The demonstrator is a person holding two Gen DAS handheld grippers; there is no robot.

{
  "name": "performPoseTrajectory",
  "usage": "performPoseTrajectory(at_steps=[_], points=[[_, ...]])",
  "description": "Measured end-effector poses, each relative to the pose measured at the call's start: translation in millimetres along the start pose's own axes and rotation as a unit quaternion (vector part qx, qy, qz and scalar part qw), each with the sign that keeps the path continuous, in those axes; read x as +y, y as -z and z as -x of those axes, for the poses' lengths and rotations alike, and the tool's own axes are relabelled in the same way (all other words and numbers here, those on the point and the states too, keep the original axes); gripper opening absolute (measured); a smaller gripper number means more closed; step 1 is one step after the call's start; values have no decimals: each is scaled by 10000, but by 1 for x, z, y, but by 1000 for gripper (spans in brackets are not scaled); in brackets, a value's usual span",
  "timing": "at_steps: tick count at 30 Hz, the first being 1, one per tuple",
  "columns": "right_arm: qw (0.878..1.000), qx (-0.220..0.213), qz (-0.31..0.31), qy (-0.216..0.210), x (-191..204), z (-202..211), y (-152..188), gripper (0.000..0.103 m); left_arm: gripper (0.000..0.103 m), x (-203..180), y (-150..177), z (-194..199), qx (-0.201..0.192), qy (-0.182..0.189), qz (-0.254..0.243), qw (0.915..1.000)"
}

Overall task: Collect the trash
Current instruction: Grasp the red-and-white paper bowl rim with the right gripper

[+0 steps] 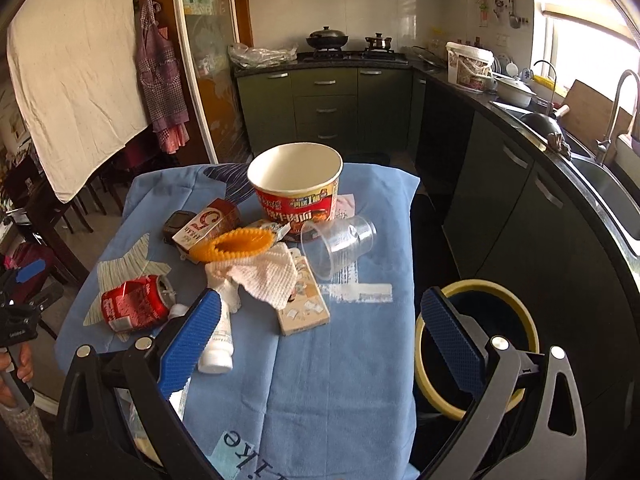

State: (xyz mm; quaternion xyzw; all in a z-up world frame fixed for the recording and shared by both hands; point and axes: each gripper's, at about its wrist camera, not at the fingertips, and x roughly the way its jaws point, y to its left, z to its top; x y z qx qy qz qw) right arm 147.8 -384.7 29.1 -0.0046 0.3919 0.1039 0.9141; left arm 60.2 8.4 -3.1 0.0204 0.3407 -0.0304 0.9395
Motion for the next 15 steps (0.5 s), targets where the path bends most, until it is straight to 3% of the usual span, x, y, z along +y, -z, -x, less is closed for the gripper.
performPoseTrajectory(at_steps=[4,7,15], points=[[9977,579,-255,-236,-10,-54,-61,99,97,-3,-31,-21,83,125,-168,9997],[9926,1034,-517,-382,-18,-99,-96,92,97,-8,-54,-36,119,166,-294,9994],[9762,1963,-896,-196,-36,-200,-149,49,97,-22,-83,-66,247,425,-399,9980]])
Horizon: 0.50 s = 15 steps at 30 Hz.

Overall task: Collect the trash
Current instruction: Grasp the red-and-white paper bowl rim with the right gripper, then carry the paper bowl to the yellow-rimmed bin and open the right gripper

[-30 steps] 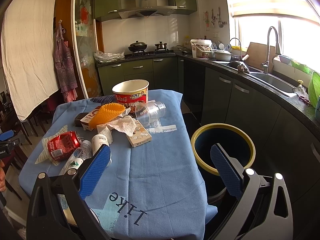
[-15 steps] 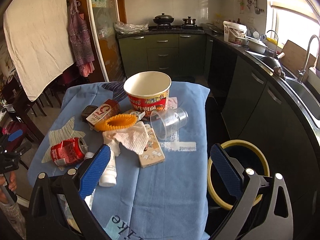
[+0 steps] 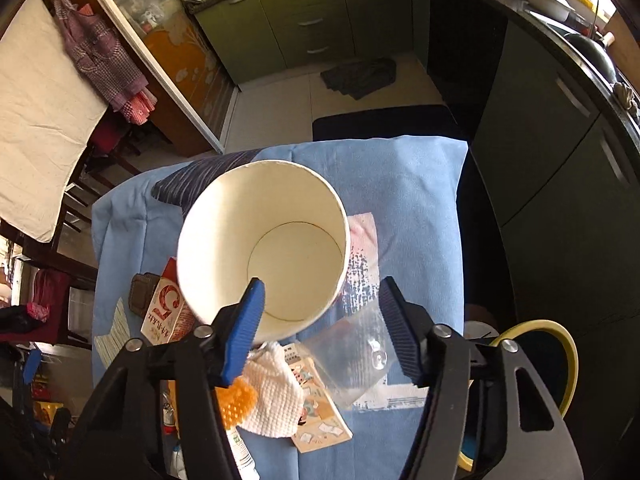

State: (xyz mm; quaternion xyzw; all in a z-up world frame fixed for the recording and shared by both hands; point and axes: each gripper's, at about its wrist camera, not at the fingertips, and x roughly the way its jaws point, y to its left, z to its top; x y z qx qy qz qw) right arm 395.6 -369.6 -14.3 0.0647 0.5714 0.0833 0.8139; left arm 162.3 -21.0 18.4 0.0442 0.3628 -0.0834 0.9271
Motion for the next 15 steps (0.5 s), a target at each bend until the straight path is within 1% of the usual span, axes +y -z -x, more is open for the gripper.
performPoseTrajectory(at_steps=[3,7,8,9,10,11,12,15], points=[[9998,149,-75,115,-4,-17,-14,39,97,-2,-1,-10,100,69,-35,9999],[9992,302,-120,211,-6,-33,-19,38,97,0,-2,-18,153,99,-37,9998],[9991,346,-135,212,-8,-36,-19,35,97,0,-3,-19,164,117,-27,9998],[9989,374,-160,214,-8,-39,-18,28,97,1,-2,-20,169,127,-25,9998],[9988,410,-165,220,-8,-43,-17,25,97,1,-2,-21,170,130,-29,9998],[9987,446,-161,209,-7,-46,-17,17,97,1,-1,-22,168,131,-33,9998],[9985,482,-160,193,-7,-50,-16,7,97,1,0,-22,177,134,-37,9997],[9987,406,-180,266,-6,-51,-16,5,97,2,0,-24,195,140,-39,9997]])
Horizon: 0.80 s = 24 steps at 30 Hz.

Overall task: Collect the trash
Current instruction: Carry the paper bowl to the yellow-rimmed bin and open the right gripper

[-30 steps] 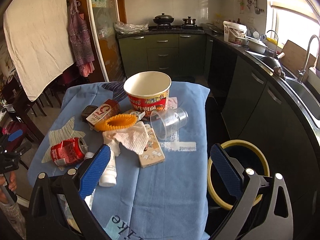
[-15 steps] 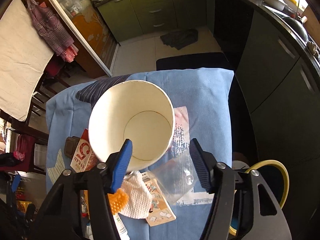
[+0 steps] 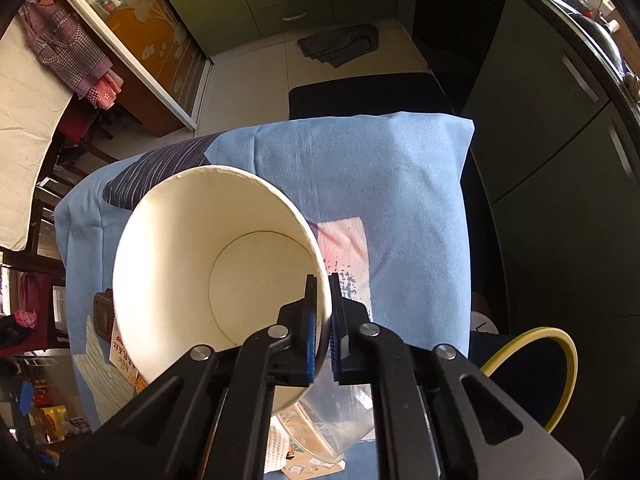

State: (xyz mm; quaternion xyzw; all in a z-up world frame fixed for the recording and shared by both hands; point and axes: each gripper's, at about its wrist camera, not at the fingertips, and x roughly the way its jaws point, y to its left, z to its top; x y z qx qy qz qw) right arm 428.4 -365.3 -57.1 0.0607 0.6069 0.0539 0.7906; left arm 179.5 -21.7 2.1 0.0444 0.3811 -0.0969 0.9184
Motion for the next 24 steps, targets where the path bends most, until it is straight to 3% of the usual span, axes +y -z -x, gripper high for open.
performPoseTrajectory(at_steps=[5,10,14,17,24], points=[[9997,-198,-61,-109,1,13,-6,5,97,3,1,3,-37,-34,19,10000],[9961,-640,-298,-527,-25,70,1,5,97,8,1,7,-37,-84,72,9999],[9917,-942,-704,-515,-89,118,28,5,97,7,0,9,-51,-50,38,10000],[9875,-951,-1222,-295,-158,130,65,5,97,3,0,7,-53,-1,-5,10000],[9723,-425,-2293,176,-294,75,157,6,97,-10,-3,0,46,116,-88,9999]])
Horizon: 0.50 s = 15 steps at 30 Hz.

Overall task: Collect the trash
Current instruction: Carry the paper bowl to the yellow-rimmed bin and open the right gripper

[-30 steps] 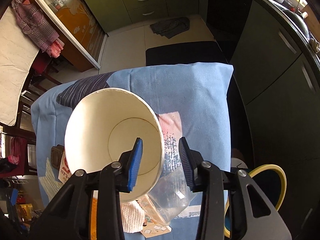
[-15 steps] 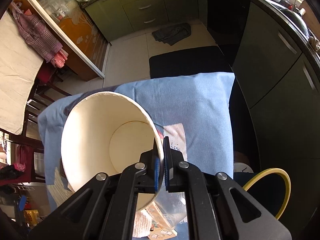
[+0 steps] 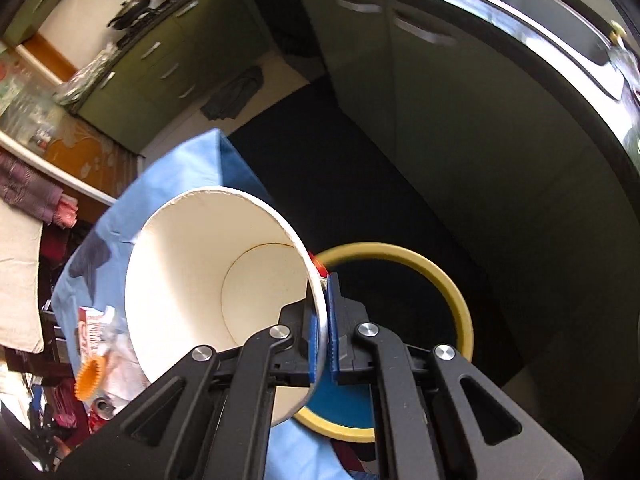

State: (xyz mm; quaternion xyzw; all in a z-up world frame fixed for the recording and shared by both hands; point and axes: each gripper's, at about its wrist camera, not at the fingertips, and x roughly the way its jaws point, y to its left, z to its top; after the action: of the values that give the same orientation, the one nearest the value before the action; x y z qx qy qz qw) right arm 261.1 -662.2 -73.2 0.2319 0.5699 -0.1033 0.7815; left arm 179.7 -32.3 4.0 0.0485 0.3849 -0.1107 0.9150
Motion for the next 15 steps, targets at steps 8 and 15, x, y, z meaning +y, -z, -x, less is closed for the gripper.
performPoseTrajectory(at_steps=[8,15], points=[[9981,419,-443,43,-57,-77,13,7,97,-16,-5,3,21,-83,-185,9998],[9986,213,-384,290,-61,-71,15,44,97,-15,-6,0,126,-135,-202,9996]])
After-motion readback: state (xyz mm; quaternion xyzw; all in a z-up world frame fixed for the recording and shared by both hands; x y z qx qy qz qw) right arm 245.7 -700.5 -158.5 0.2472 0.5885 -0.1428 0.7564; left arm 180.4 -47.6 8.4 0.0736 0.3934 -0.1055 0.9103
